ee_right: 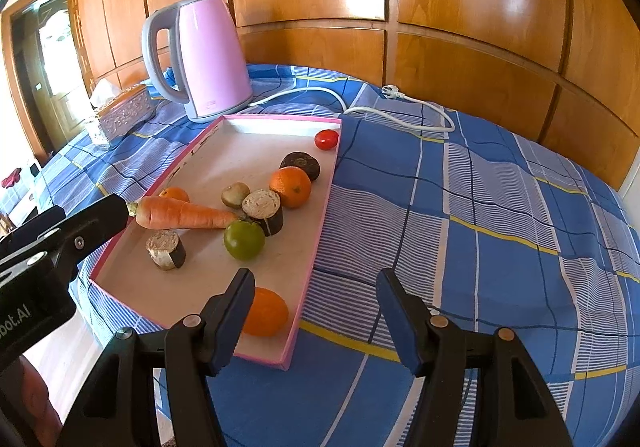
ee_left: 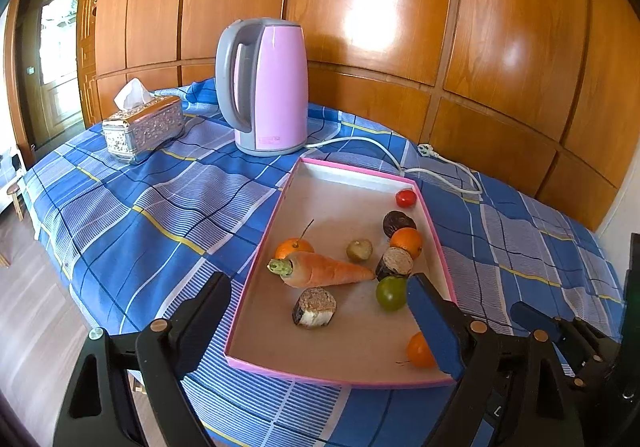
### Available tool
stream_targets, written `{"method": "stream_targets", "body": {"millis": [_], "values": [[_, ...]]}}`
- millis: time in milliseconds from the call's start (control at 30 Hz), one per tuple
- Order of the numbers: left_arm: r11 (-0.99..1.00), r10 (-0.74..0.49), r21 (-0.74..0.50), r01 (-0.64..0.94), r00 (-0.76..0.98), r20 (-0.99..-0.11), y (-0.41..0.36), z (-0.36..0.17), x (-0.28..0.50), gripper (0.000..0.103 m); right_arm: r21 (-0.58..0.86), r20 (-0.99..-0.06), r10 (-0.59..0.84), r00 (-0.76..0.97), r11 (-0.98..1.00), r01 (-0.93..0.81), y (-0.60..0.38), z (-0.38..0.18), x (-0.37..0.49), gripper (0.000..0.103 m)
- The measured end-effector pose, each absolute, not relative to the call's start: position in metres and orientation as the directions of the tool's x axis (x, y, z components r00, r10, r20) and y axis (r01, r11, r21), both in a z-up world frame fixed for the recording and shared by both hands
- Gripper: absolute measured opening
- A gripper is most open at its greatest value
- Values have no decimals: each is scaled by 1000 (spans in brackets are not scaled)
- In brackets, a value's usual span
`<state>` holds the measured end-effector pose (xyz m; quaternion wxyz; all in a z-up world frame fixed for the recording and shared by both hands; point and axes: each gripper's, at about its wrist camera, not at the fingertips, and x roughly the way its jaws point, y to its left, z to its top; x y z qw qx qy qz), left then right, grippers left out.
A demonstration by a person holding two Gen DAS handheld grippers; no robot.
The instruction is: Organize fruits
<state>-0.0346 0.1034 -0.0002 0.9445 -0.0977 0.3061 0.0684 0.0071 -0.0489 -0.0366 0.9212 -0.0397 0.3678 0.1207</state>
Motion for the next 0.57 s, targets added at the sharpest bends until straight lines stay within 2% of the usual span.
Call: {"method": "stream_targets", "body": {"millis": [567], "values": [[974, 54, -151, -170, 818, -572, 102, 4, -34, 92, 22, -686, 193, 701, 969, -246, -50, -37, 7, 64]]}}
